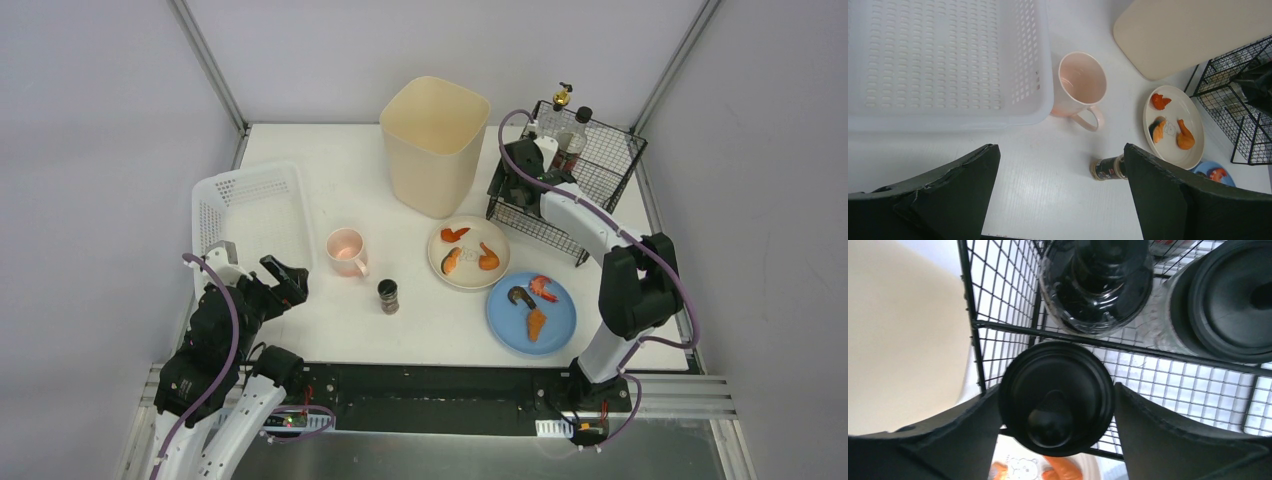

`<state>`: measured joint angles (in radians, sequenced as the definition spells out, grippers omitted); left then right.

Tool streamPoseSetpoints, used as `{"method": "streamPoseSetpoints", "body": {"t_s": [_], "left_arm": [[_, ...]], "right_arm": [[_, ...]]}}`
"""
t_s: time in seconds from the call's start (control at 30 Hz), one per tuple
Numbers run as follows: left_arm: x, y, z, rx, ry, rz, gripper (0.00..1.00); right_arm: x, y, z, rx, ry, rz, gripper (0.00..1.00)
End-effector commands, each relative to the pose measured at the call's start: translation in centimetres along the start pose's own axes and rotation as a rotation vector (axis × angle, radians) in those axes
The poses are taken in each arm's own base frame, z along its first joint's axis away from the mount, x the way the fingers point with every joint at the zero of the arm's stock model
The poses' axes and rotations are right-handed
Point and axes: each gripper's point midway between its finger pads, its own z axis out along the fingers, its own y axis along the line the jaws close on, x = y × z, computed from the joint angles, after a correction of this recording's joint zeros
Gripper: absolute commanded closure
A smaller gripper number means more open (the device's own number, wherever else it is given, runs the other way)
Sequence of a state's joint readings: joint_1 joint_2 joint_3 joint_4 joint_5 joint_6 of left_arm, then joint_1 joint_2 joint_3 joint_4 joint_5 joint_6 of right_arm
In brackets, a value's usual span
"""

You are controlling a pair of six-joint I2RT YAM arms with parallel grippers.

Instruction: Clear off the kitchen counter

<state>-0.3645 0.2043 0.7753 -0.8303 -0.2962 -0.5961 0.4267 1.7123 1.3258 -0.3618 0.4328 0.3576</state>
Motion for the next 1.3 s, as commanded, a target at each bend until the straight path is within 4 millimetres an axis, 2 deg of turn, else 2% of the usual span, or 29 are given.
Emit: {"method": "streamPoseSetpoints", "body": {"t_s": [0.0,0.03,0.17,0.27,0.4,0.67,0.73,0.9,1.13,1.27], "left_arm": [[-0.1,-0.3,0.1,-0.001,0.01,-0.018,0.0],[-0.1,-0.3,0.1,-0.002,0.01,-0.018,0.0],[-0.1,-0.3,0.2,-0.003,0.013,-0.017,0.0],[-0.1,-0.3,0.2,-0.005,0.012,-0.017,0.0],[-0.1,-0.3,0.2,-0.008,0.014,-0.017,0.0],[0.1,-0.4,0.4,-0.009,0.027,-0.013,0.0],[0.1,-0.4,0.4,-0.009,0.029,-0.013,0.01],[0.1,-0.3,0.3,-0.01,0.024,-0.014,0.01],[0.1,-0.3,0.4,-0.012,0.026,-0.014,0.0],[0.1,-0.3,0.4,-0.014,0.025,-0.013,0.0]], "right_arm": [[-3.1,0.8,-1.9,-0.053,-0.083,0.037,0.13],[-3.3,0.7,-2.2,-0.053,-0.087,0.031,0.08],[-4.0,0.2,-3.5,-0.055,-0.104,0.018,0.01],[-4.2,0.3,-4.9,-0.094,-0.109,0.013,0.01],[-3.0,0.4,-6.8,-0.146,-0.067,-0.061,0.01],[1.0,2.4,-12.7,-0.38,-0.06,-0.19,0.01],[1.9,3.1,-14.6,-0.442,-0.064,-0.203,0.01],[5.1,5.4,-17.9,-0.56,-0.028,-0.224,0.01],[10.5,10.0,-21.4,-0.694,0.056,-0.347,0.01],[13.8,12.4,-22.3,-0.725,0.109,-0.457,0.01]]}}
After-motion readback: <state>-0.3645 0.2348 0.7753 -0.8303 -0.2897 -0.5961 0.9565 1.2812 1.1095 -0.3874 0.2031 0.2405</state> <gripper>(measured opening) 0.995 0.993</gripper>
